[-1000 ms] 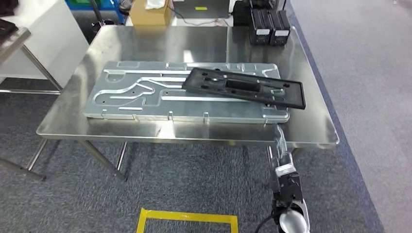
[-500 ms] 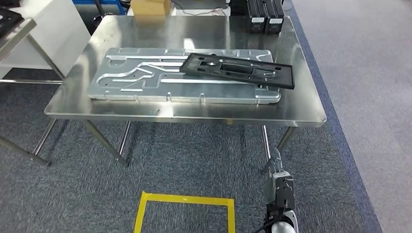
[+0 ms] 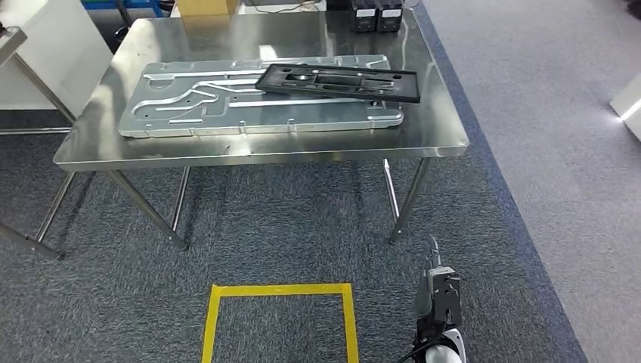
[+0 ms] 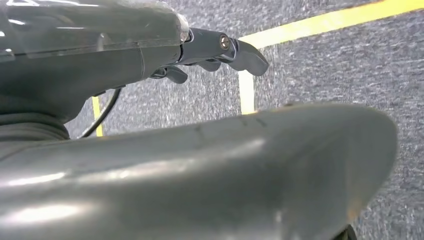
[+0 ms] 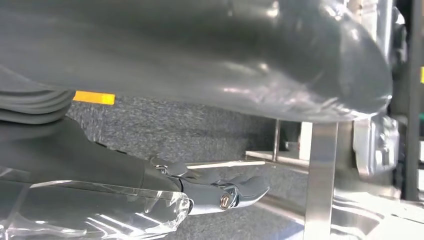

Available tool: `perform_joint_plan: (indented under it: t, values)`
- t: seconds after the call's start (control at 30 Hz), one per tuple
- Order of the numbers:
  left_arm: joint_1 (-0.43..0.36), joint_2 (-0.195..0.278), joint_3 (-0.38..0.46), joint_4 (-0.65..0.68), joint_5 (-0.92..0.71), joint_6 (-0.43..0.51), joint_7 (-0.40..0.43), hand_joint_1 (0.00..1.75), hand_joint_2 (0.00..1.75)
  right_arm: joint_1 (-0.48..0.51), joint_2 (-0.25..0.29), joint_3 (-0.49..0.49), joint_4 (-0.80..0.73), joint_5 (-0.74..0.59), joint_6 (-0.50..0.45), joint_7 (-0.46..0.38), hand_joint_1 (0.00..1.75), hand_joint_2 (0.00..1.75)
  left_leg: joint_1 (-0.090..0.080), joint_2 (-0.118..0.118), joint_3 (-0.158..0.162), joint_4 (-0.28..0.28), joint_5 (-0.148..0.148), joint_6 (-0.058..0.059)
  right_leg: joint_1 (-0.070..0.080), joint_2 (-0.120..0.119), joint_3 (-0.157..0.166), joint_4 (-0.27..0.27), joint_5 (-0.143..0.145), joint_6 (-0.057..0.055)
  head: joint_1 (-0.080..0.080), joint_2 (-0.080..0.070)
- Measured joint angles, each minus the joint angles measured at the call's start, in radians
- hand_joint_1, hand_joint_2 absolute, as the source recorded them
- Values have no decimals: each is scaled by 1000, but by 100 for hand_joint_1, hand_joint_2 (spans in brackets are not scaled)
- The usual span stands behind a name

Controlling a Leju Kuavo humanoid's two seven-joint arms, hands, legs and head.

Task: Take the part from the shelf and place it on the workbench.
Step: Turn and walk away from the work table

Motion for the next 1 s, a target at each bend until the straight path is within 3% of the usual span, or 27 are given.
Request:
perform_joint_plan:
  t: [0.07, 0.1, 0.17, 0.23, 0.27, 0.3, 0.37, 0.4, 0.47, 0.5, 0.57, 0.6, 0.63, 0.7, 0.73, 0.77, 0.83, 0.87, 0.9, 0.97, 1.0]
  values:
    - [0, 0, -1, 0, -2, 1, 4, 0, 0, -2, 1, -6, 5, 0, 2, 2, 0, 0, 3, 3, -6, 4, 1, -14, 0, 11, -16, -2, 14, -22, -1, 0]
    - [1, 0, -2, 0, -3, 1, 6, 0, 0, -3, 2, -8, 8, 0, 3, 3, 0, 0, 6, -10, -12, 19, -22, -22, 0, 17, -26, -3, 25, -30, -1, 0]
    - [3, 0, -2, 0, -3, 1, 8, 0, 0, -8, 4, -11, 13, 0, 6, 4, 0, 0, 11, -49, -35, 100, -119, -34, 0, 32, -55, -3, 52, -42, -1, 0]
    - [4, 0, -2, 0, -3, 1, 7, 0, 0, -11, 6, -13, 18, 0, 7, 4, 0, 0, 12, -68, -56, 220, -203, -37, 3, 50, -90, -2, 79, -46, -1, 0]
    - [4, 0, -2, 0, -2, 1, 5, 0, 0, -11, 7, -15, 21, 0, 7, 4, 0, 0, 12, -71, -54, 260, -212, -34, 5, 59, -109, -1, 93, -46, -1, 0]
    - [3, 0, -3, 0, -2, 1, 3, 0, 0, -11, 7, -18, 24, 0, 7, 4, 0, 0, 11, -72, -37, 273, -198, -30, 8, 69, -127, 0, 106, -45, -1, 0]
    - [2, 1, -4, 0, -3, 1, 0, 0, 0, -12, 7, -23, 30, 0, 7, 4, 0, 0, 7, -86, 44, 197, -143, -11, 12, 88, -158, 0, 133, -44, -1, 0]
    - [1, 2, -5, 0, -3, 1, -1, 0, 0, -12, 7, -25, 33, 0, 7, 4, 0, 0, 4, -105, 103, 121, -134, 3, 14, 96, -170, 0, 145, -41, -1, 0]
    - [-1, 5, -8, 0, -3, 1, -2, 0, 0, -15, 10, -29, 36, 0, 7, 4, 0, 0, -4, -135, 201, -23, -150, 21, 14, 112, -183, -4, 170, -34, 0, 0]
    - [-2, 6, -10, 0, -3, 1, -2, 0, 0, -16, 11, -30, 37, -1, 7, 4, 0, 0, -7, -140, 222, -62, -159, 25, 12, 119, -186, -9, 183, -28, 0, 0]
    - [-3, 4, -13, 0, -3, -1, 0, 0, 0, -14, 12, -34, 42, -1, 7, 3, 0, 0, -8, -124, 219, -84, -140, 29, 10, 127, -190, -23, 205, -15, 0, 0]
    - [-3, 4, -13, 0, -3, -1, 0, 0, 0, -12, 12, -37, 45, -1, 7, 3, 0, 0, -6, -114, 211, -92, -125, 33, 12, 118, -196, -19, 192, -11, 0, 0]
    - [-3, 4, -14, 0, -3, -2, 1, 0, 0, -11, 12, -39, 47, 0, 7, 3, 0, 0, -3, -102, 201, -97, -109, 38, 13, 105, -205, 3, 159, -8, 2, 0]
    - [0, 4, -14, 0, -4, -2, 1, 0, 0, -11, 11, -42, 51, 0, 8, 2, 0, 0, -2, -79, 173, -99, -85, 45, 12, 76, -232, 109, 46, -3, 4, 0]
    - [1, 4, -15, 0, -5, -2, 0, 0, 0, -11, 11, -43, 53, 0, 9, 1, 0, 0, -3, -67, 156, -95, -74, 45, 9, 71, -245, 178, 5, 2, 4, 0]
    - [2, 4, -15, 0, -6, -2, 0, 0, 0, -10, 11, -44, 56, 0, 9, -1, 0, 0, -3, -54, 138, -89, -65, 44, 7, 69, -251, 239, -9, 6, 4, 0]
    - [2, 4, -17, 0, -10, -2, -1, 0, 0, -8, 10, -46, 61, -2, 9, -5, 0, 0, -2, -29, 100, -72, -51, 39, 1, 63, -228, 279, 36, 15, 4, 0]
    - [2, 4, -17, 0, -12, -2, -1, 0, 0, -7, 9, -47, 63, -4, 8, -7, 0, 0, -2, -18, 81, -60, -46, 36, -2, 54, -190, 248, 64, 19, 4, 0]
    - [2, 4, -18, 0, -14, -2, 0, 0, 0, -8, 9, -48, 64, -6, 8, -9, 0, 0, -2, -8, 64, -46, -44, 32, -3, 36, -135, 186, 74, 20, 4, 0]
    - [1, 4, -19, 0, -17, -2, 1, 0, 0, -11, 8, -50, 66, -9, 7, -13, 0, 0, -5, 9, 39, -21, -38, 23, 2, 3, -34, 44, 44, 15, 4, 0]
    - [0, 4, -20, 0, -18, -1, 3, 0, 0, -12, 7, -51, 67, -11, 8, -15, 0, 0, -6, 17, 33, -14, -33, 18, 6, -3, -8, 1, 26, 9, 4, 0]
